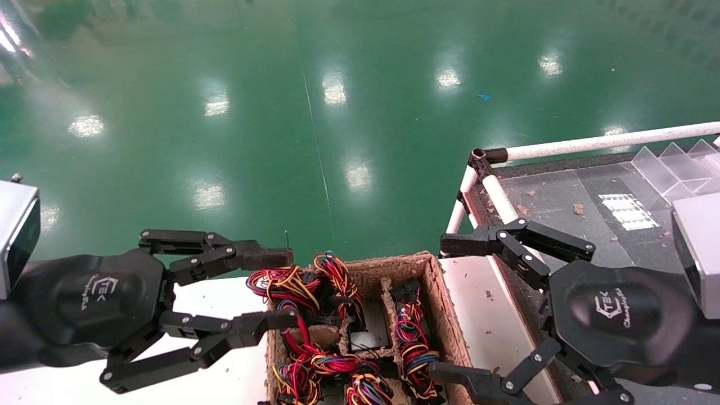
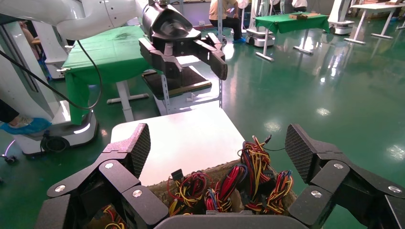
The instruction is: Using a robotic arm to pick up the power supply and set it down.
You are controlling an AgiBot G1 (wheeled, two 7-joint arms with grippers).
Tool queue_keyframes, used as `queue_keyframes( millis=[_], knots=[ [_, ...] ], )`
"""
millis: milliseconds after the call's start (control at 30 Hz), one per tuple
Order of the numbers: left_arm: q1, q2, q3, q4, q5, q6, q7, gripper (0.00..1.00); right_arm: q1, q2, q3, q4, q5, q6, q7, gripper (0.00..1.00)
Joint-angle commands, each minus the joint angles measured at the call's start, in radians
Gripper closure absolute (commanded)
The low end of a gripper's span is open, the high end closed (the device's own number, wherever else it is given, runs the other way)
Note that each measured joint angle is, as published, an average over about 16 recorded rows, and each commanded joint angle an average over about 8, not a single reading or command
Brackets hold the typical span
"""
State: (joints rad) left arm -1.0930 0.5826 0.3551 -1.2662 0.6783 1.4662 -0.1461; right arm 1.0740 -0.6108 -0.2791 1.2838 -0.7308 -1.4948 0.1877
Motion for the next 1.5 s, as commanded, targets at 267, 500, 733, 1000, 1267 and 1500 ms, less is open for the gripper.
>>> queue_keyframes(
  millis=[267, 500, 733, 1000, 1267, 1500],
  knots=[
    [0.000, 0.000, 0.000, 0.000, 0.000, 0.000, 0.000, 1.00, 0.000, 0.000, 0.000, 0.000, 0.000, 0.000, 0.000, 0.00],
    [0.000, 0.000, 0.000, 0.000, 0.000, 0.000, 0.000, 1.00, 0.000, 0.000, 0.000, 0.000, 0.000, 0.000, 0.000, 0.00],
    [0.000, 0.000, 0.000, 0.000, 0.000, 0.000, 0.000, 0.43, 0.000, 0.000, 0.000, 0.000, 0.000, 0.000, 0.000, 0.00],
    [0.000, 0.000, 0.000, 0.000, 0.000, 0.000, 0.000, 0.00, 0.000, 0.000, 0.000, 0.000, 0.000, 0.000, 0.000, 0.00],
    [0.000, 0.000, 0.000, 0.000, 0.000, 0.000, 0.000, 0.00, 0.004, -0.001, -0.003, -0.007, -0.011, 0.010, 0.005, 0.00],
    [0.000, 0.000, 0.000, 0.000, 0.000, 0.000, 0.000, 0.00, 0.026, 0.000, -0.033, 0.005, -0.100, 0.051, 0.019, 0.00]
  ],
)
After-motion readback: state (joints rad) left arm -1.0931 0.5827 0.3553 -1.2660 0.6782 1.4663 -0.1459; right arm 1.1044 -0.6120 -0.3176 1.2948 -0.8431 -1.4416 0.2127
